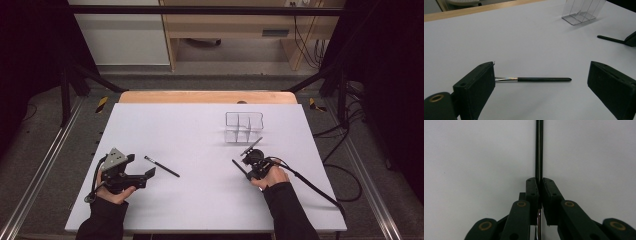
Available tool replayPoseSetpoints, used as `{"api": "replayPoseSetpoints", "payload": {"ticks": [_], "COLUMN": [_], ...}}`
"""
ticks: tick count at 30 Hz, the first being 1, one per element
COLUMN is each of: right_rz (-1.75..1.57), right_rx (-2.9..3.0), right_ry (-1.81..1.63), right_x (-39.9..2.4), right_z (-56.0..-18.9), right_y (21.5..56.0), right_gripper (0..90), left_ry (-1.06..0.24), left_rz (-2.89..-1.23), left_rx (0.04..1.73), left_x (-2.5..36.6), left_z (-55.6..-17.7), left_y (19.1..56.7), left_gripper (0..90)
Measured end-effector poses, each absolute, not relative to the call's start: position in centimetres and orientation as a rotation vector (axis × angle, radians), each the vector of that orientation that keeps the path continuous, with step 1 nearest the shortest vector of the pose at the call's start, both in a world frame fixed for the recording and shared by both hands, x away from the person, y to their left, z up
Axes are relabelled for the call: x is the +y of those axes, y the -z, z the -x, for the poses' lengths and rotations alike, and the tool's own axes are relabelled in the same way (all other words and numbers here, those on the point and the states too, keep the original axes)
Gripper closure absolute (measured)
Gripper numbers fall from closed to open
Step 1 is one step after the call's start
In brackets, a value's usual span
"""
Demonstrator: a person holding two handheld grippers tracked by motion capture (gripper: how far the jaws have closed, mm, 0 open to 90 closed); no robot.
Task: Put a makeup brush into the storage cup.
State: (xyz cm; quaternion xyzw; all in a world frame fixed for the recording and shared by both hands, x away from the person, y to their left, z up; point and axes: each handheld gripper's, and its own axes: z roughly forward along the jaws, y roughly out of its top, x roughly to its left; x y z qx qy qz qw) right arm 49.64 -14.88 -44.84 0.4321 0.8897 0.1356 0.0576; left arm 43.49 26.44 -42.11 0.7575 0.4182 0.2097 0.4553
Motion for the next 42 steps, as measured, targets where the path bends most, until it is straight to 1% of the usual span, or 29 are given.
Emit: {"api": "replayPoseSetpoints", "payload": {"ticks": [9, 21, 29, 42], "right_rz": [-1.281, -1.259, -1.212, -1.11], "right_rx": [2.684, 2.63, 2.624, 2.703], "right_ry": [-0.429, -0.6, -0.711, -0.801], "right_x": [-15.0, -16.1, -16.0, -14.8], "right_z": [-49.5, -48.9, -48.4, -48.4], "right_y": [44.6, 42.4, 41.6, 40.5], "right_gripper": [84.2, 84.2, 84.2, 84.1], "left_ry": [-0.517, -0.514, -0.515, -0.541], "left_rz": [-1.867, -1.876, -1.898, -1.985], "left_rx": [1.032, 1.025, 1.008, 0.907], "left_x": [26.5, 26.2, 25.6, 24.0], "left_z": [-43.5, -43.4, -43.3, -43.6], "left_y": [42.1, 42.1, 42.2, 41.4], "left_gripper": [6.7, 6.7, 6.7, 6.6]}}
